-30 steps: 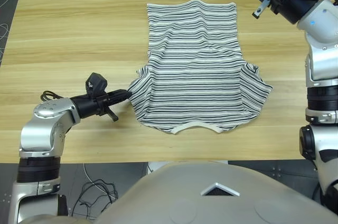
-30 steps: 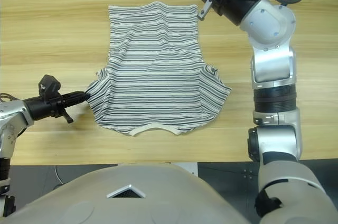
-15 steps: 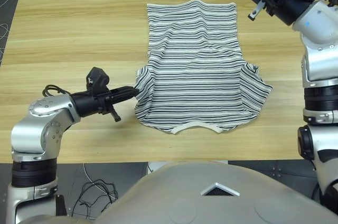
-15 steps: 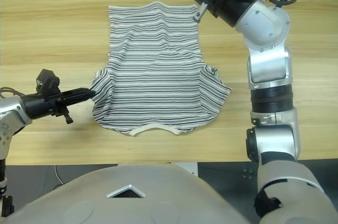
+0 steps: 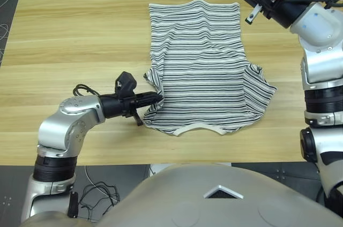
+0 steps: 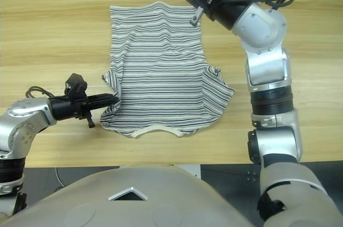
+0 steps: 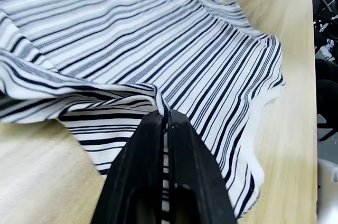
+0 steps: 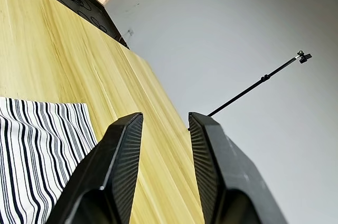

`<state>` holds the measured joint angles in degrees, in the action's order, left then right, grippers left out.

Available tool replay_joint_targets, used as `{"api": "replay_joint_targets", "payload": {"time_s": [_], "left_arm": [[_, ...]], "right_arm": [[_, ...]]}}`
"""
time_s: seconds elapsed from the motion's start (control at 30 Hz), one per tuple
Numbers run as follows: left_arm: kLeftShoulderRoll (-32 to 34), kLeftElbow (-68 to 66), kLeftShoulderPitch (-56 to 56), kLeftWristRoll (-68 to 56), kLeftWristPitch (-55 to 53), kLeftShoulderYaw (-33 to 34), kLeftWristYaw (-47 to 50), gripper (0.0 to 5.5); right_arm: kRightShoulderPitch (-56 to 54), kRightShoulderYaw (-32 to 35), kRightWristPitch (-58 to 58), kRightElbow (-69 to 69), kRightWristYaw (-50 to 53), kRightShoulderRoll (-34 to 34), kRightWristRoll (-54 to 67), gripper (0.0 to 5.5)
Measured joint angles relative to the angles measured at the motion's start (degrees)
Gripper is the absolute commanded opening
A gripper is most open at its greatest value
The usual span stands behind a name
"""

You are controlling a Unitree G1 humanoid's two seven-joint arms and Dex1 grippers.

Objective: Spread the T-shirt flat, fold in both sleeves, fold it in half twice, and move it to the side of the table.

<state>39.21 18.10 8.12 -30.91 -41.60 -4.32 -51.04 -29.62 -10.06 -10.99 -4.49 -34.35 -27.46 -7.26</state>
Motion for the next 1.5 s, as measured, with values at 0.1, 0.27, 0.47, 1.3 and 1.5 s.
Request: {"api": "replay_joint_targets", "payload": {"time_s": [0.1,0.27,0.47,1.3,1.5], "left_arm": [[-1.3,-1.2,-0.7,1.9,0.8,-2.9,0.1,0.11],[-4.0,-2.8,-3.5,3.6,1.2,-6.5,0.6,0.11],[-5.4,-4.2,-4.6,4.8,1.5,-7.8,1.0,0.41],[-7.1,10.3,-1.0,-7.2,-0.1,4.3,3.0,3.41],[-2.9,10.5,0.7,-9.9,1.7,20.8,4.8,3.41]], "right_arm": [[0.0,-0.1,0.0,0.0,0.0,0.0,0.0,1.59],[0.5,-0.3,0.0,0.1,0.1,0.1,-0.1,1.59],[1.2,-0.4,0.0,0.1,0.2,0.3,-0.4,1.59],[9.5,5.3,18.6,-4.5,-14.5,-12.2,6.0,2.15],[19.1,9.0,38.3,1.5,-29.9,-22.9,17.2,3.32]]}}
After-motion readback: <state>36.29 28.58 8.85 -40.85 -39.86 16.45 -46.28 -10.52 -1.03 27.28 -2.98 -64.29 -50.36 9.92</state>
